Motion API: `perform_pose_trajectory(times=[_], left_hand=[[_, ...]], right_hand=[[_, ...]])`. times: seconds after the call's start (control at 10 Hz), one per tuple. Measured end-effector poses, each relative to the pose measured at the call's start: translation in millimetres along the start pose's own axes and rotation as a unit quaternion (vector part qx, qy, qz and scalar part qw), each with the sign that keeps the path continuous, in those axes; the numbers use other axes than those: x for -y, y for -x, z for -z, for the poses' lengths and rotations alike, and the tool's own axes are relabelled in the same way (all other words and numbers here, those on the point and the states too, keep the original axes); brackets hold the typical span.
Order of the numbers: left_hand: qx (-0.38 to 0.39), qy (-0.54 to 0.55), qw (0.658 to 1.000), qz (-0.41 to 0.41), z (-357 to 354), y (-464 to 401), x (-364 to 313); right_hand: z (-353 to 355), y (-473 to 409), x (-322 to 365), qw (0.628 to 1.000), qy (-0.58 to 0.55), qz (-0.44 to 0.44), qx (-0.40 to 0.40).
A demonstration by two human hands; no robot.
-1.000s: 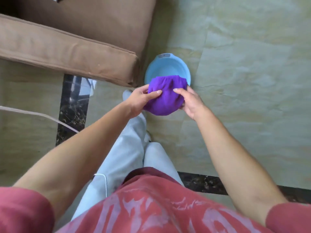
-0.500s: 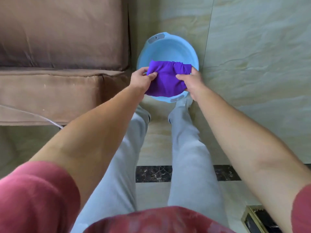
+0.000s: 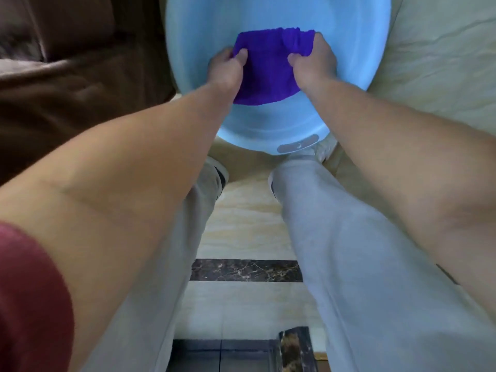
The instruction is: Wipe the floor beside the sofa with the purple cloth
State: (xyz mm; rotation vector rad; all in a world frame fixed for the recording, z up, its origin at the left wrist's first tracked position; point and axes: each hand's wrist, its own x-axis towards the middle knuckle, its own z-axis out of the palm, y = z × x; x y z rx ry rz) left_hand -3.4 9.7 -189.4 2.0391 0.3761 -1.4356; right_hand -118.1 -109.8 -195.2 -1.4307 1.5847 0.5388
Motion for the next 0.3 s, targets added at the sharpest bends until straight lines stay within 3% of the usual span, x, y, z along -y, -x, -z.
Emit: perform_pose_trajectory(times=[0.2,0.3], left_hand=[[-0.025,-0.234,0.961,-0.146,5.7,38.5,-5.1],[-0.010,-0.228,0.963,-0.146,26.7,88.8,-36.0]], right_hand=[[12.8,21.8,15.4,0.999,0.021,-0.040,-0.007],[50.2,63.6,47.1,0.998,0.036,-0.017,-0.038]])
